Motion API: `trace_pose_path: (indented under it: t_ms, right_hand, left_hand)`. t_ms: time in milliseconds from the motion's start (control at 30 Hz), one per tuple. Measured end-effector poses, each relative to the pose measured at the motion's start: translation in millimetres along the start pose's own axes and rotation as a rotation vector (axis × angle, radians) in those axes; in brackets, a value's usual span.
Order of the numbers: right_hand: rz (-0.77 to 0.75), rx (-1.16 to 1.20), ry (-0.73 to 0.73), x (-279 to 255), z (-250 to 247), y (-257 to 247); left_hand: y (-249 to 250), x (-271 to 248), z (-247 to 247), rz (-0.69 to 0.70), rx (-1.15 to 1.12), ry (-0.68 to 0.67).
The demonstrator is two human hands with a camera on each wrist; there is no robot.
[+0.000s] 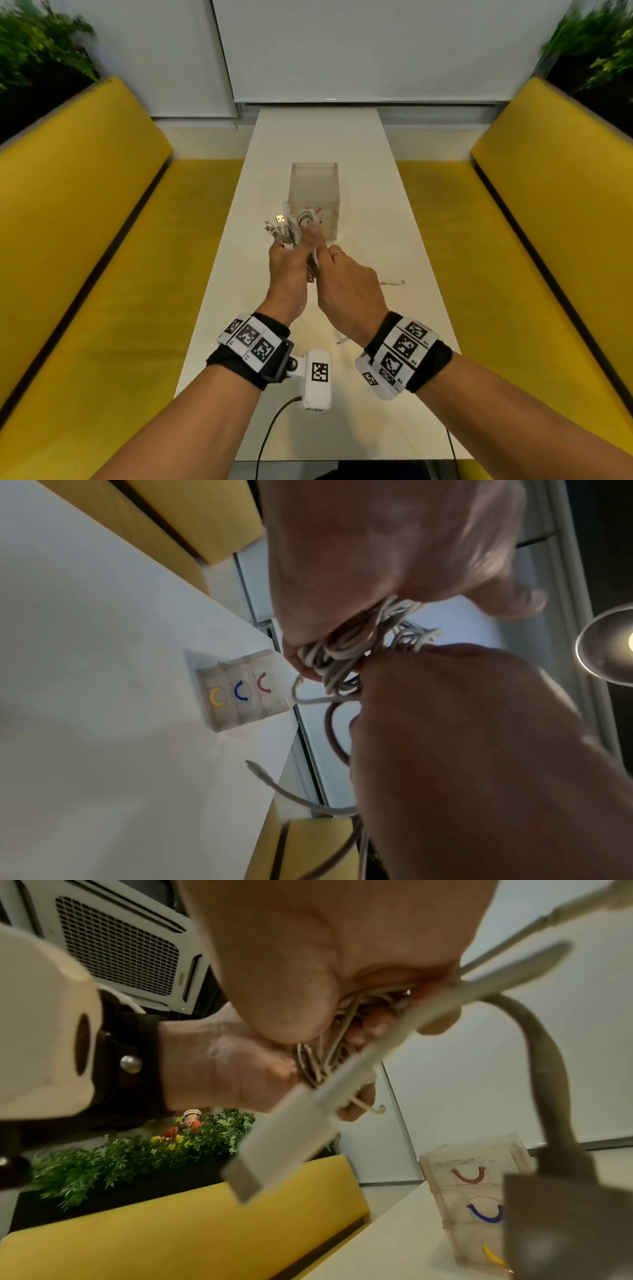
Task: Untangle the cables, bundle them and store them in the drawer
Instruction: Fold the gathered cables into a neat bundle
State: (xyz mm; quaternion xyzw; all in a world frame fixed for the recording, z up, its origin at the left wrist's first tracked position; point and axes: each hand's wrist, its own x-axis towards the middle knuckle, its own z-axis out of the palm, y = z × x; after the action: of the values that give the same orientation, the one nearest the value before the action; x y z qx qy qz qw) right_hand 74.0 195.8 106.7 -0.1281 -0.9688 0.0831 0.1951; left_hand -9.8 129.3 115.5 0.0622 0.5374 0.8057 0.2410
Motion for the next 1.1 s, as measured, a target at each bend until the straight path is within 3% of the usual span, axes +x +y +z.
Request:
trace_pose_path:
  t_ms: [133,267,400,500,633,733,800,1000,1067,1100]
  right_hand:
    - [-0.127,-0.031,0.106,-2,2,-7]
    - [-0.124,0.043,-0.044,1,1,-4]
    - [-0.175,0.262,-0.129,-4,2,4]
    - [-0.157,0.581,-0.024,-15,5,11]
    - [-0.005,0.753,0.19,-30,8,15]
    - [0.227,0.697,0.022,-27,4,26]
    - [0.347,0.789,-0.115,-22,3,31]
    - [0.474,0.955,-0.396,-16,-10,54]
    - [0.498,0.925,-0.359,-15,-27,60]
    - [0.511,0.9,-0.26,-15,-36,60]
  left_hand:
    - [1,-4,7,0.014,0.048,-0.014]
    - [0,0,7,-0.026,-0.029,0.096]
    - [0,-1,6,-0.025,-0.128,0.134]
    - [0,-5,8,0.013,-0.102,0.165]
    - [7,0,7,0.026,-0.102,0.256]
    - [13,9,1,0.044,-0.151,0.298]
    - [14,10,0,0.044,-0.162,0.294]
    - [14,14,-1,0.078,-0.129,0.265]
    - [15,16,-6,0.091,-0.122,0.279]
    - [15,17,-8,0.096,-0.119,0.288]
